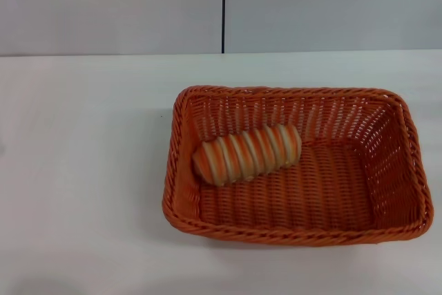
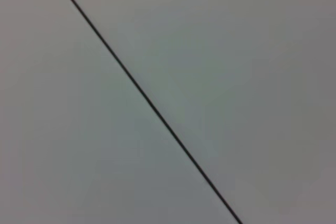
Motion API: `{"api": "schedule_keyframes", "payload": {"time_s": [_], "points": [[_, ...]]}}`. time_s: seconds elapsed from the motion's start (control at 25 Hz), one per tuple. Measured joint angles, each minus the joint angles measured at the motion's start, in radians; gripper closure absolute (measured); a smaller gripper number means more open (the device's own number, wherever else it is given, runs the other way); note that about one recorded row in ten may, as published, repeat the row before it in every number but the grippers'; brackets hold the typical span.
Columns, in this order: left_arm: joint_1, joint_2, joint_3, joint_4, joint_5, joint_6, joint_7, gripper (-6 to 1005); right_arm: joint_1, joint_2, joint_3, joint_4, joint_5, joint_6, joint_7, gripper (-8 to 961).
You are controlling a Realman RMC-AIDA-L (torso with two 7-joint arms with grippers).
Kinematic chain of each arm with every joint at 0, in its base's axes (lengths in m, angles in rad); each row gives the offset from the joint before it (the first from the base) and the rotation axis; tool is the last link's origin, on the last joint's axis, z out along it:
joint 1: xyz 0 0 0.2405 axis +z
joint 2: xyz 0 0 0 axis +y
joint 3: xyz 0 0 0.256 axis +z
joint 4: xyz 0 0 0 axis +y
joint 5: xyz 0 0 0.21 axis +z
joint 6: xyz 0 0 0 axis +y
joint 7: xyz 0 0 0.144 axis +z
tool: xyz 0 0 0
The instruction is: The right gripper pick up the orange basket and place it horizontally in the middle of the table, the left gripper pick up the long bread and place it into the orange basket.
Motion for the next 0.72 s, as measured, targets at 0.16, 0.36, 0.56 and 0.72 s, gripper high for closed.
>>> {"api": "schedule_keyframes", "payload": {"time_s": [0.16, 0.36, 0.56, 0.72], "points": [[-0.01, 0.0, -0.022, 0.0, 0.0, -0.011, 0.002, 854, 0.01, -0.006, 0.031, 0.0, 0.0, -0.002, 0.0, 385], [-0.022, -0.002, -0.064, -0.003, 0.0, -0.038, 0.013, 753, 0.024, -0.01, 0.079, 0.0, 0.0, -0.013, 0.0, 385], [-0.038, -0.001, -0.087, -0.025, 0.0, -0.058, 0.091, 568, 0.037, -0.013, 0.116, 0.0, 0.0, -0.024, 0.0, 385], [-0.054, -0.002, -0.103, -0.028, 0.0, -0.073, 0.105, 468, 0.049, -0.014, 0.127, 0.0, 0.007, -0.048, 0.0, 385]]}}
